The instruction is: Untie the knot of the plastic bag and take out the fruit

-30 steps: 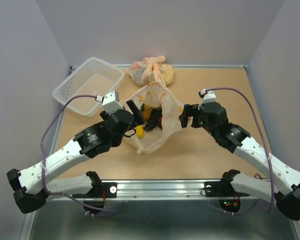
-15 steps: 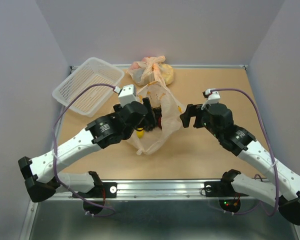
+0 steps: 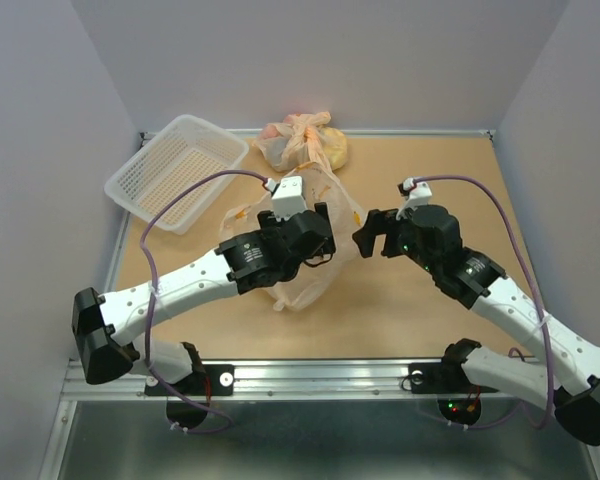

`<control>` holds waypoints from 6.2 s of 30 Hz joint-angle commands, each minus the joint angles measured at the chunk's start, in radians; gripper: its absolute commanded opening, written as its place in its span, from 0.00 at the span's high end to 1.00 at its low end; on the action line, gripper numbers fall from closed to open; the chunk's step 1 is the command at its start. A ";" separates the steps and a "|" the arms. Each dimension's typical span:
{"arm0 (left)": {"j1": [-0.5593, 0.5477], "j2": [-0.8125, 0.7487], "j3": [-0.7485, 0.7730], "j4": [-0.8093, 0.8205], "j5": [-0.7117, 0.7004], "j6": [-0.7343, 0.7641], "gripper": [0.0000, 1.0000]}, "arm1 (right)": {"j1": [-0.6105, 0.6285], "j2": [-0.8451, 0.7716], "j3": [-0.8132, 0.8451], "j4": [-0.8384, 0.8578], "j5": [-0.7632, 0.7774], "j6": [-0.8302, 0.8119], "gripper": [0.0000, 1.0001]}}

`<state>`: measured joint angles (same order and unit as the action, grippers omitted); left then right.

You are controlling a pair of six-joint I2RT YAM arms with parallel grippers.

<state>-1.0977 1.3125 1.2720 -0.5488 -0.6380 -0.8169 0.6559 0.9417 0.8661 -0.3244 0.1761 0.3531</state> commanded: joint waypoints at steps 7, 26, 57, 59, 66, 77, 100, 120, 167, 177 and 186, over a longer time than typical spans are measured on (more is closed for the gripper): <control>0.104 0.001 -0.125 0.204 -0.040 0.008 0.07 | 0.004 0.052 -0.007 0.163 -0.170 0.044 0.01; 0.140 0.056 -0.178 0.296 -0.023 0.107 0.06 | 0.004 0.146 -0.079 0.294 -0.032 0.060 1.00; 0.214 0.344 -0.146 0.434 -0.212 0.012 0.08 | 0.004 0.164 -0.121 0.294 -0.055 -0.017 1.00; 0.258 0.370 -0.154 0.420 -0.213 0.002 0.08 | 0.004 0.164 -0.122 0.294 -0.058 -0.016 1.00; 0.329 0.331 -0.135 0.285 -0.292 0.010 0.05 | 0.004 0.155 -0.134 0.297 -0.050 -0.022 1.00; 0.098 0.168 -0.152 0.329 -0.219 0.049 0.05 | 0.004 0.160 -0.130 0.308 -0.064 -0.028 1.00; 0.292 0.493 -0.086 0.566 -0.135 0.107 0.13 | 0.004 0.114 -0.147 0.309 -0.079 -0.026 1.00; 0.300 0.539 -0.091 0.497 -0.100 0.047 0.91 | 0.004 0.091 -0.173 0.309 -0.070 -0.013 1.00; 1.144 0.434 0.187 0.497 0.344 0.288 0.68 | 0.004 0.016 -0.182 0.295 -0.090 -0.008 0.99; 1.147 0.404 0.130 0.504 0.317 0.289 0.01 | 0.004 0.012 -0.184 0.294 -0.086 -0.019 1.00; 0.860 0.019 -0.094 0.468 0.255 0.347 0.05 | 0.004 0.026 -0.179 0.292 -0.035 -0.051 1.00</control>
<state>-0.0811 1.4925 1.2255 -0.0856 -0.3344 -0.5217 0.6559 0.9695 0.7036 -0.0605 0.1066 0.3321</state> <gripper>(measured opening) 0.960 0.013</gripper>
